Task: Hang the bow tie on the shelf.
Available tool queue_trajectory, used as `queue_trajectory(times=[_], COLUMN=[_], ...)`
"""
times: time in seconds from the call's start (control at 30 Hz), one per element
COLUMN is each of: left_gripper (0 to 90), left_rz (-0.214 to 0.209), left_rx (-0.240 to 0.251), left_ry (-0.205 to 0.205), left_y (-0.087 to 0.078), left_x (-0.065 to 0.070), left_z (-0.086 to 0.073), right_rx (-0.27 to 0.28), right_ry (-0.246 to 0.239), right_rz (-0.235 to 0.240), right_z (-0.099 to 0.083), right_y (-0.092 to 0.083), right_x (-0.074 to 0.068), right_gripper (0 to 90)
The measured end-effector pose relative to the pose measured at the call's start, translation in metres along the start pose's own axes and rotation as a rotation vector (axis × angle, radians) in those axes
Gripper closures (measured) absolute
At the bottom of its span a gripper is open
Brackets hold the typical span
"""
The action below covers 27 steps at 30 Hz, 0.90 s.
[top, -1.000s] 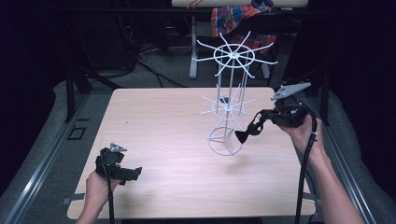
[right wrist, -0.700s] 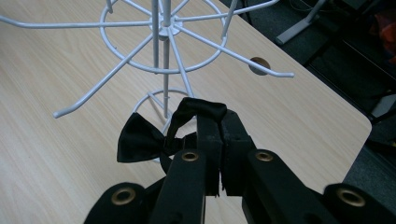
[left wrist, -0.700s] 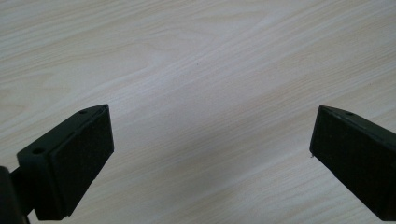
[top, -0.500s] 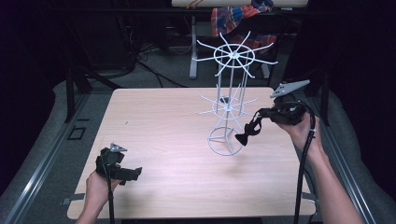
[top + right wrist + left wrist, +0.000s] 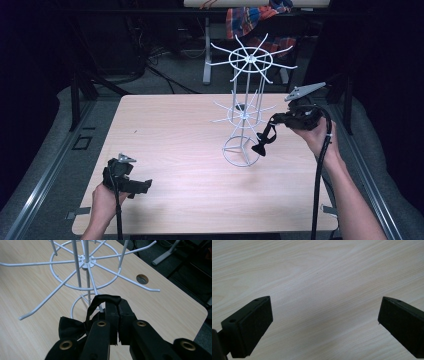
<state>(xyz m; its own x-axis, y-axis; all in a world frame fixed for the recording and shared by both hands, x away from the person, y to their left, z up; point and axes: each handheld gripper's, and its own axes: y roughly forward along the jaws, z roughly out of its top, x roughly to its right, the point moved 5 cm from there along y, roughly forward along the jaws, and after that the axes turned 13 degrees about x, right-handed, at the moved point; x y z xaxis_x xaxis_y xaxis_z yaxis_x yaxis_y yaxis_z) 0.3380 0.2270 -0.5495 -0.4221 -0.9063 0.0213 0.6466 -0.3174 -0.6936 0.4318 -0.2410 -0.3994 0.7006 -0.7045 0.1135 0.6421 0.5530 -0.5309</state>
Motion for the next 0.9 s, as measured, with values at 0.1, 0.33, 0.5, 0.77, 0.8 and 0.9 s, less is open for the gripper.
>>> queue_trajectory(times=[0.1, 0.33, 0.5, 0.77, 0.8, 0.9], left_gripper=[0.0, 0.0, 0.0, 0.0, 0.0, 0.0], left_rz=[0.0, 0.0, -0.001, 0.004, 0.0, -0.002], left_rx=[0.0, -0.001, -0.005, 0.002, -0.004, -0.005], left_ry=[0.001, 0.002, 0.006, 0.002, 0.001, 0.005], left_y=[0.0, 0.0, 0.0, 0.001, 0.001, 0.002], left_x=[0.0, 0.0, 0.0, 0.001, 0.001, 0.002], left_z=[0.0, 0.0, 0.0, 0.0, 0.0, 0.001], right_rx=[0.004, 0.01, 0.007, 0.002, -0.002, -0.004], right_ry=[0.008, 0.012, 0.015, 0.017, 0.014, 0.01], right_rz=[0.004, 0.01, 0.017, 0.03, 0.031, 0.033], right_z=[0.001, 0.004, 0.006, 0.006, 0.006, 0.007], right_y=[0.003, 0.01, 0.013, 0.02, 0.02, 0.022], right_x=[0.0, -0.001, -0.002, -0.004, -0.004, -0.005], right_gripper=[88.7, 88.6, 88.5, 88.5, 88.5, 88.4])
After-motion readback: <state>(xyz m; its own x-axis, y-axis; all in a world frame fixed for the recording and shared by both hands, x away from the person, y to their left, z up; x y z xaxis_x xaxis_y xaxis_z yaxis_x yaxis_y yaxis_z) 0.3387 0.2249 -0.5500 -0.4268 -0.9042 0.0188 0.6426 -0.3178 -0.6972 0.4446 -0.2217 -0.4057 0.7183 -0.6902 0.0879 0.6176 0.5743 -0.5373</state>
